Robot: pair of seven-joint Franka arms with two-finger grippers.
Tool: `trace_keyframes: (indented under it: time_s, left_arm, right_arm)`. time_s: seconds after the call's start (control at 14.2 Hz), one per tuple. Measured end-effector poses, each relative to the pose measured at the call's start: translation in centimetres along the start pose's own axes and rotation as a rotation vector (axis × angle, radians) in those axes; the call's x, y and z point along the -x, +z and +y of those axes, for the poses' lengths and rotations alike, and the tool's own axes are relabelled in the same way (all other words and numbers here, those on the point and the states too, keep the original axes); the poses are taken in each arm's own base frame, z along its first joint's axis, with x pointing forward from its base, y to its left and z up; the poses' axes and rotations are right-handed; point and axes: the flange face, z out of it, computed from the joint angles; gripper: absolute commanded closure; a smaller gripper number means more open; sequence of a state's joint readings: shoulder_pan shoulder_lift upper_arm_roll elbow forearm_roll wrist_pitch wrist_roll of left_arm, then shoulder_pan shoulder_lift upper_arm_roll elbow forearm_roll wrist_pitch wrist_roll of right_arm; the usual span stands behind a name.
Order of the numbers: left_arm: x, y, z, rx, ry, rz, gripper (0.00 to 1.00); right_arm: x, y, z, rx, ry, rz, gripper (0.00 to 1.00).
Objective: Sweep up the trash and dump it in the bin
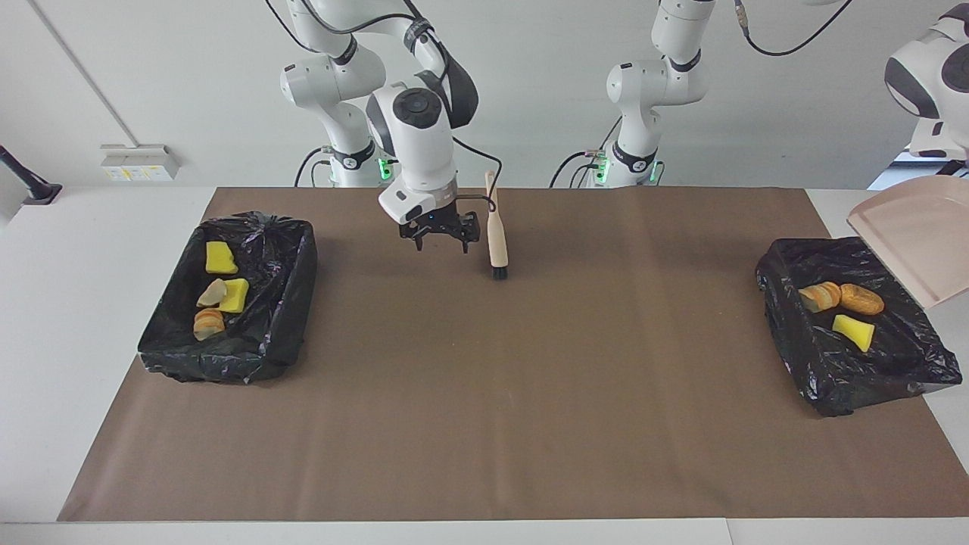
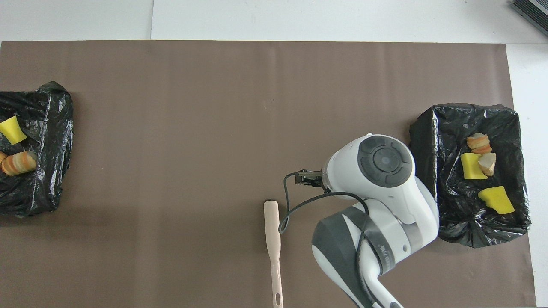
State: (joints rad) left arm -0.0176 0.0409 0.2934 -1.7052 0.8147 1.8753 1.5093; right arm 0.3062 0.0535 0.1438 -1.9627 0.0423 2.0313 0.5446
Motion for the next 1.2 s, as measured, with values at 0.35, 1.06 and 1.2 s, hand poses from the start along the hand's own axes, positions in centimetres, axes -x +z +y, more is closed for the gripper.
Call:
trace_keyframes:
  time_s: [0.35, 1.06, 1.2]
  left_arm:
    - [-12.5, -7.7, 0.3, 0.097, -0.193, 0.202, 1.00]
    - [-40.5, -17.9, 5.2, 0.412, -0.820, 0.382, 1.00]
    - [-43.3, -20.1, 6.0, 0.457, -0.902, 0.414, 1.00]
  right_arm:
    - [-4.6, -6.0, 4.1, -0.045, 0.035, 0.102, 0.00]
    - [-6.2, -17.2, 21.6, 0.025, 0.017, 0.084, 0.00]
    - [-5.3, -18.5, 25.0, 0.026, 0.014, 0.064, 0.00]
